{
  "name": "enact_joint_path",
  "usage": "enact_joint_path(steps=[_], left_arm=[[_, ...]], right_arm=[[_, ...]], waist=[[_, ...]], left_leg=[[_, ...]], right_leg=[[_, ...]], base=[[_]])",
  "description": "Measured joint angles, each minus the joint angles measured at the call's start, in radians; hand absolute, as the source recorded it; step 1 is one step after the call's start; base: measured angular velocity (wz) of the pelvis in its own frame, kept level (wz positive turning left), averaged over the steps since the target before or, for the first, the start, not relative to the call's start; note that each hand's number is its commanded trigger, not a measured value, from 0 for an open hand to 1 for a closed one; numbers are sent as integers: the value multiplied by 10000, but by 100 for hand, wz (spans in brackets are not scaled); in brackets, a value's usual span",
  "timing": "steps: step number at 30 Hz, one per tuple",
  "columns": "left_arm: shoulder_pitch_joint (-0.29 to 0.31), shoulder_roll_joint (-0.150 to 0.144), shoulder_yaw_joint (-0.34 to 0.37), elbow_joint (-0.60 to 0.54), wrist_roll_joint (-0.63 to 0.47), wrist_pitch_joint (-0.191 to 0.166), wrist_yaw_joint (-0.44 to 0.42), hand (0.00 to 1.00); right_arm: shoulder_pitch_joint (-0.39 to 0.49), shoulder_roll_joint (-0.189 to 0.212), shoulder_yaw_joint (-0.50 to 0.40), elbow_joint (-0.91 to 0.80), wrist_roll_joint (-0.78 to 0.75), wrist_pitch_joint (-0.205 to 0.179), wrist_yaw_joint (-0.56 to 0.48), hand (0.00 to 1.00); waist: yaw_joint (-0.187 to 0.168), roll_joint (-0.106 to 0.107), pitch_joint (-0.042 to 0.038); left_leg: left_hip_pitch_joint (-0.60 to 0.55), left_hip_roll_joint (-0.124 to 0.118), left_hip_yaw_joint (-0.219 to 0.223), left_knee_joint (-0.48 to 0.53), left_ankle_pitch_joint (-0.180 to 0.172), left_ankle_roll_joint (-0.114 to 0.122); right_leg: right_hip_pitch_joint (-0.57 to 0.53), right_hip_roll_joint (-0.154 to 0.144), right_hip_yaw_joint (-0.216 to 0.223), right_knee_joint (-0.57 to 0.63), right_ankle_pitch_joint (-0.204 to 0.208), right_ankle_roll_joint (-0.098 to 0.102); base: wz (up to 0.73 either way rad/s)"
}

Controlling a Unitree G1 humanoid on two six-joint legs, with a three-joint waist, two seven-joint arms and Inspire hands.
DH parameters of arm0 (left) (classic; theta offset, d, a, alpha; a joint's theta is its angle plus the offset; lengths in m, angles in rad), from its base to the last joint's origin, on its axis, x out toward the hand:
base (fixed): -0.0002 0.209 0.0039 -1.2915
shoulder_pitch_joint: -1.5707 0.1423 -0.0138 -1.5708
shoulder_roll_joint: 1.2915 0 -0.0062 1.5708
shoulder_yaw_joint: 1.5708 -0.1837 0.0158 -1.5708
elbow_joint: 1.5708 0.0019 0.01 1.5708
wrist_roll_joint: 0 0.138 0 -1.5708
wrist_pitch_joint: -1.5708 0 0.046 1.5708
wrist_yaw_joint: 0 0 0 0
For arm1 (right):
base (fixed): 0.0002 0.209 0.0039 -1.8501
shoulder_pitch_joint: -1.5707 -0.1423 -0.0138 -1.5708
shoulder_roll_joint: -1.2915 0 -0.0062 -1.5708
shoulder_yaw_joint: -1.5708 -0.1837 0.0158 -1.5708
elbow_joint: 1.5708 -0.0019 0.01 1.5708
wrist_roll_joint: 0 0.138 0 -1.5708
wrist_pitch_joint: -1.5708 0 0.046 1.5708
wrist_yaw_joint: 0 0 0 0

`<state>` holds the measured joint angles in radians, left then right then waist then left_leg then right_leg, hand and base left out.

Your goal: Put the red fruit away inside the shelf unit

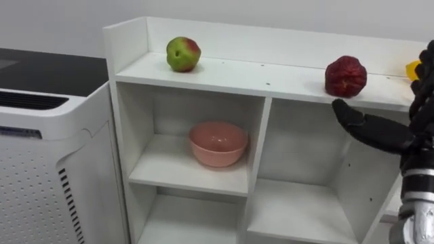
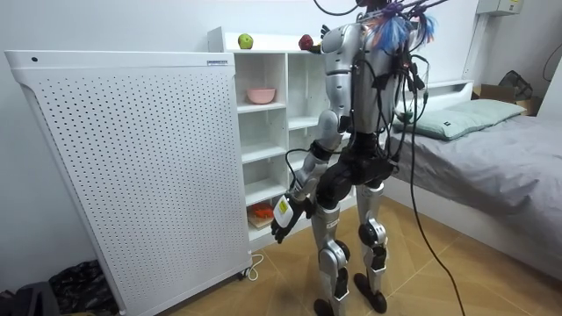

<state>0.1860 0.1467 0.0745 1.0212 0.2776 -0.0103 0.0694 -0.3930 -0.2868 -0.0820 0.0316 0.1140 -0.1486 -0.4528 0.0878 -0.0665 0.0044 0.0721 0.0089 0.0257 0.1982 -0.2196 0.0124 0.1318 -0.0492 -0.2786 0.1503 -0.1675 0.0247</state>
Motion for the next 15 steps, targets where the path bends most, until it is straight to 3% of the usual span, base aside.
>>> enact_joint_path(steps=[6,15], left_arm=[[116,9,20,-12,11,58,7,0],[201,97,14,-21,-10,57,-143,0]], right_arm=[[-655,-18,-12,453,707,51,197,0],[-1274,-713,-12,1460,1725,83,502,0]], waist=[[178,5,20],[261,-96,82]], left_leg=[[52,-16,-15,7,5,8],[12,-13,-89,38,4,8]], right_leg=[[55,-9,5,2,0,0],[58,-10,4,4,0,0]], base=[[1],[1]])
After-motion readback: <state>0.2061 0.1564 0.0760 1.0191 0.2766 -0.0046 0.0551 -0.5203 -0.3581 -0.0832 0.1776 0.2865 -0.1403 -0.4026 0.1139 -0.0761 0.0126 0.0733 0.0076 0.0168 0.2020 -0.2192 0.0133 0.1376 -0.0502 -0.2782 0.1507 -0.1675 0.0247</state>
